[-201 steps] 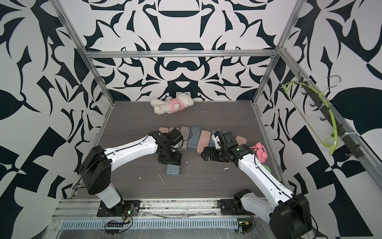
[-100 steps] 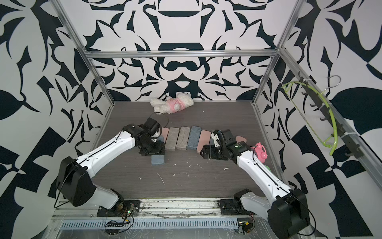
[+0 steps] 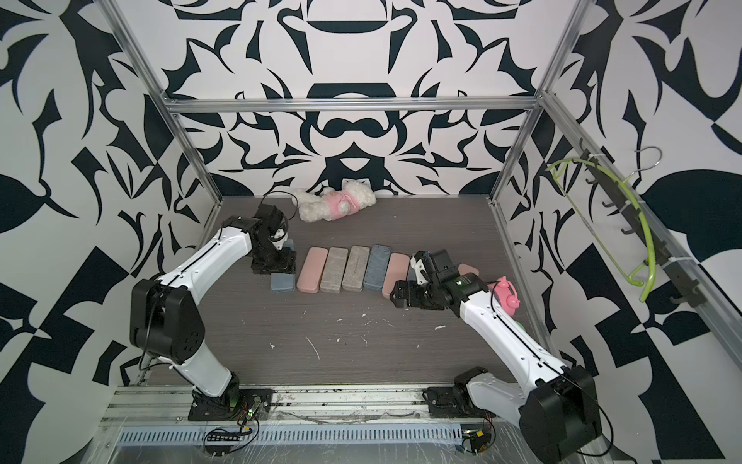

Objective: Close the glasses case
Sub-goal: Place the glasses case at the center of the board.

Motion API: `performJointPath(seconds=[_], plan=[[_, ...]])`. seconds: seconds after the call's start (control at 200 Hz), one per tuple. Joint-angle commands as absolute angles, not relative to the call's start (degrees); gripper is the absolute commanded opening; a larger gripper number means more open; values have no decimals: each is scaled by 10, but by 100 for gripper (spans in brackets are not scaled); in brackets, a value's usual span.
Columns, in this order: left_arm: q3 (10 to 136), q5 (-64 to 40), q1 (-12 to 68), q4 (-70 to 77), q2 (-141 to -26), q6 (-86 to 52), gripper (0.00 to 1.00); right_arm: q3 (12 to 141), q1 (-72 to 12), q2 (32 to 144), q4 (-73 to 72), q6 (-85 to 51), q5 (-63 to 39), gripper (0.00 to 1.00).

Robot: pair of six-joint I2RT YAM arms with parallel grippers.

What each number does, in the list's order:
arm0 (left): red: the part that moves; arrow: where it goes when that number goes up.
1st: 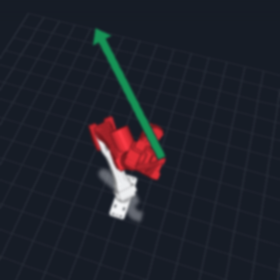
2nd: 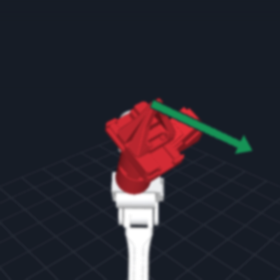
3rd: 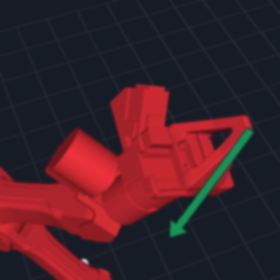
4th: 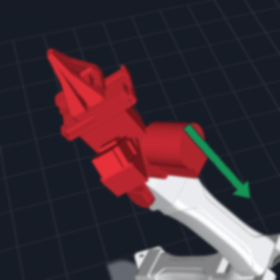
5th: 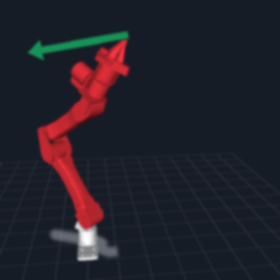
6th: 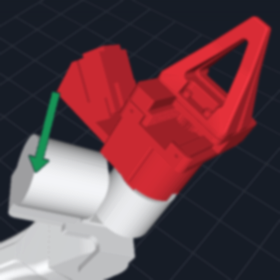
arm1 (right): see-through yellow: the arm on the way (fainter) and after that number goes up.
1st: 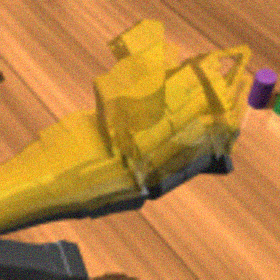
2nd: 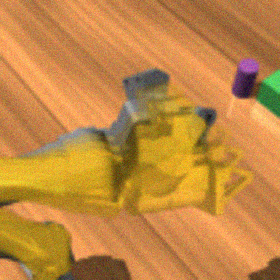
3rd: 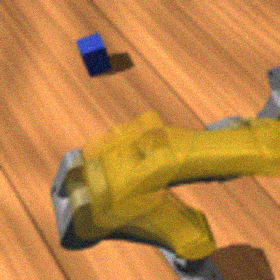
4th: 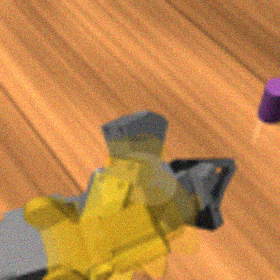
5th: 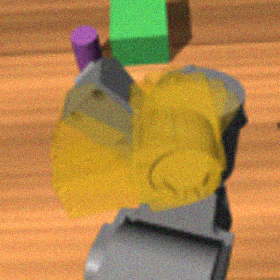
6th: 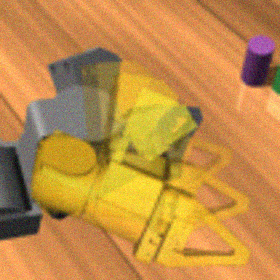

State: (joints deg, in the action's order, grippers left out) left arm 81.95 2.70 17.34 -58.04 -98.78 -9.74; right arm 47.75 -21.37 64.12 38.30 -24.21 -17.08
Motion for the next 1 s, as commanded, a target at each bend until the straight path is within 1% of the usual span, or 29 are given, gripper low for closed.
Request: performJointPath(seconds=[0.0,0.23,0.42,0.59,0.7,0.79,0.84,0.855,0.89,0.995], plan=[[855,78,164,-585,-1030,-37,70,501,-206,641,401,-237,-154,99],[866,63,150,-544,-1063,-23,69,509,-193,650,409,-251,-160,99],[863,50,150,-523,-1089,-17,70,505,-148,656,417,-256,-182,99],[850,23,149,-495,-1098,-27,72,497,-91,644,417,-262,-213,99],[832,-1,150,-479,-1088,-31,76,498,-73,639,420,-258,-221,99],[822,-13,149,-475,-1083,-34,84,501,-69,639,424,-256,-219,99],[815,-16,149,-471,-1079,-39,84,501,-65,638,427,-257,-213,99],[814,-17,149,-471,-1077,-40,89,501,-63,638,428,-257,-211,99],[809,-20,149,-471,-1071,-44,93,501,-56,637,429,-258,-210,99],[803,-33,149,-448,-1053,-55,98,500,-17,634,434,-264,-211,99]])
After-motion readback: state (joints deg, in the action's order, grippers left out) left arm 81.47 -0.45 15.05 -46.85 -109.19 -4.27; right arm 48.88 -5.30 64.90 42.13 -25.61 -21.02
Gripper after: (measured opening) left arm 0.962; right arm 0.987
